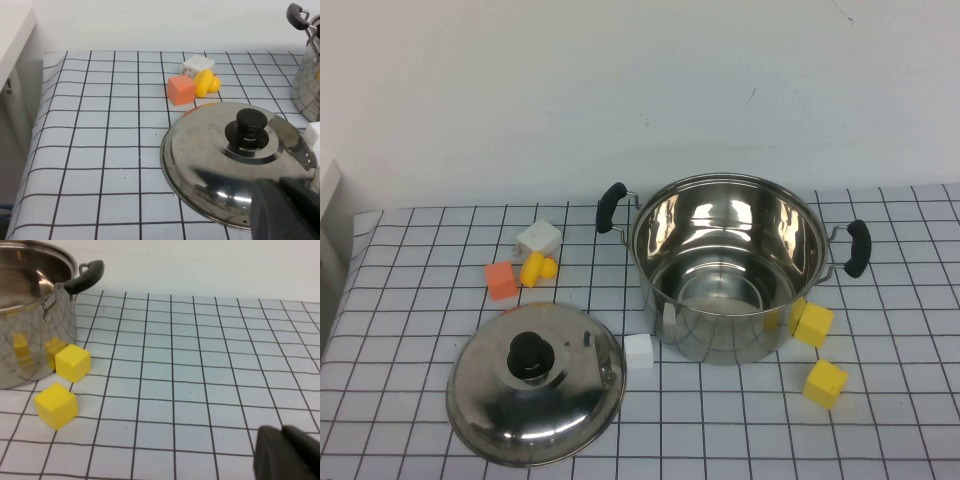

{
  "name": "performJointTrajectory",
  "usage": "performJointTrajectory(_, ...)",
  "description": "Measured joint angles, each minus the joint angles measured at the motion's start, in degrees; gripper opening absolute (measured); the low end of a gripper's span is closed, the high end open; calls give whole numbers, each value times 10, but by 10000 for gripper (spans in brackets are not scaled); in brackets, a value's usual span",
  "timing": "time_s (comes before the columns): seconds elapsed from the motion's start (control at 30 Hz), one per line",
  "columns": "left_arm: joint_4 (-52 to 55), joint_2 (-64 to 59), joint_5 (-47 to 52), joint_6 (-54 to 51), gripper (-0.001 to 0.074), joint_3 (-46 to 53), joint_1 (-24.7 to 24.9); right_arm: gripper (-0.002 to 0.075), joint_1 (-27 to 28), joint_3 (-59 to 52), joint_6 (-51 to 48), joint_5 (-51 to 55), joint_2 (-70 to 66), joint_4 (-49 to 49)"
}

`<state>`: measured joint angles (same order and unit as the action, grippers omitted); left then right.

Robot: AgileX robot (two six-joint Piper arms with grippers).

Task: Cover the pot

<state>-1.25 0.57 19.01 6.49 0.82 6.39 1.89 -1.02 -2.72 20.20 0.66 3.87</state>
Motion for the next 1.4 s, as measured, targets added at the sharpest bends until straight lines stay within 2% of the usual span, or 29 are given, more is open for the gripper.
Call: performJointTrajectory(1.4,-13,0,0,0,-1,0,0,9,0,0,0,0,0,0)
